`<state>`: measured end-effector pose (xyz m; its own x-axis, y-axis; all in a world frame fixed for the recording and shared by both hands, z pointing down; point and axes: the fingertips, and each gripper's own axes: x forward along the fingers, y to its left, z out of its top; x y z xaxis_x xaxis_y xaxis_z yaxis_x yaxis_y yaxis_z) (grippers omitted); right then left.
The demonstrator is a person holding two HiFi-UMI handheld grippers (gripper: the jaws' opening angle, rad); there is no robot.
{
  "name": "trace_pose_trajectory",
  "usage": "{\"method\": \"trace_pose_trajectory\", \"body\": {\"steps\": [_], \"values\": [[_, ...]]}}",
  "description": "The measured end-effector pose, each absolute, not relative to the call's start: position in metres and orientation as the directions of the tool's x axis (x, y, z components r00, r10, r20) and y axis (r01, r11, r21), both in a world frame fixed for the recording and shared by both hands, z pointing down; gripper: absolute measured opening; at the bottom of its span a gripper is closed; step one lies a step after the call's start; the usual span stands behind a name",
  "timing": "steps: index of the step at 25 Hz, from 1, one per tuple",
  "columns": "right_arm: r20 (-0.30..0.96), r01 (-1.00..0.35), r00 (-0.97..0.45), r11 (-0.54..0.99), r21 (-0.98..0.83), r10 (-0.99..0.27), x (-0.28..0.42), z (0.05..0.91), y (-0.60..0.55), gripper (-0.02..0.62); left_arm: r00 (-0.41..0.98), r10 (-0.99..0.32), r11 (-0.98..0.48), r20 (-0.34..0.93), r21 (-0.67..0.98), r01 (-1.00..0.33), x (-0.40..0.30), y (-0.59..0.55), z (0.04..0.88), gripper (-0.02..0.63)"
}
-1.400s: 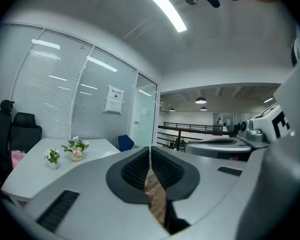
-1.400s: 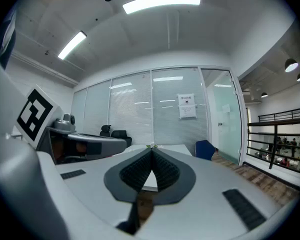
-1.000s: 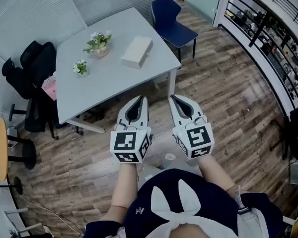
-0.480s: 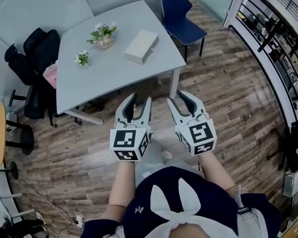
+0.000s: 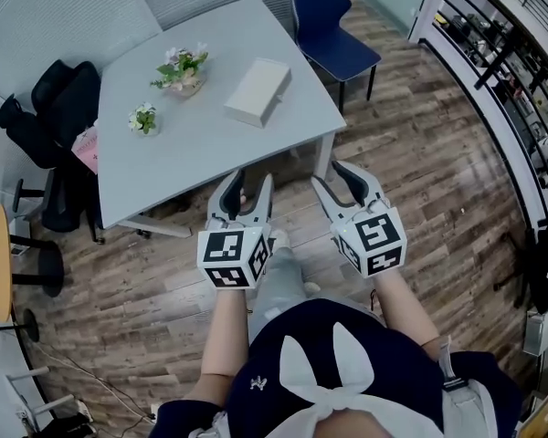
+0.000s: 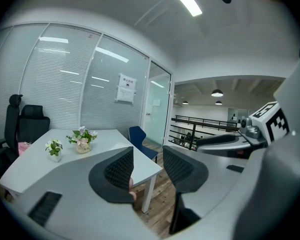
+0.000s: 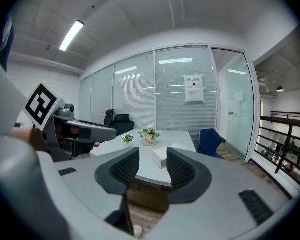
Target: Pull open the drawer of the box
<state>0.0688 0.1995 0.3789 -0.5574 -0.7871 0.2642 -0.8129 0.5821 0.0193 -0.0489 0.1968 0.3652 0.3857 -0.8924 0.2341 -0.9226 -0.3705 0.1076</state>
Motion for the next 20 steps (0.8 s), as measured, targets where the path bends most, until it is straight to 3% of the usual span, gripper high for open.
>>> {"method": "trace_pose_trajectory", "body": {"steps": [20], "values": [[0.416,-0.853,-0.470,0.522,0.015,-0.778,0.032,0.414,0.044,0.179,0.418,-0.826,-0.328,0.378,0.281,-0.902,-0.131,0.033,0.425,0.176]]}}
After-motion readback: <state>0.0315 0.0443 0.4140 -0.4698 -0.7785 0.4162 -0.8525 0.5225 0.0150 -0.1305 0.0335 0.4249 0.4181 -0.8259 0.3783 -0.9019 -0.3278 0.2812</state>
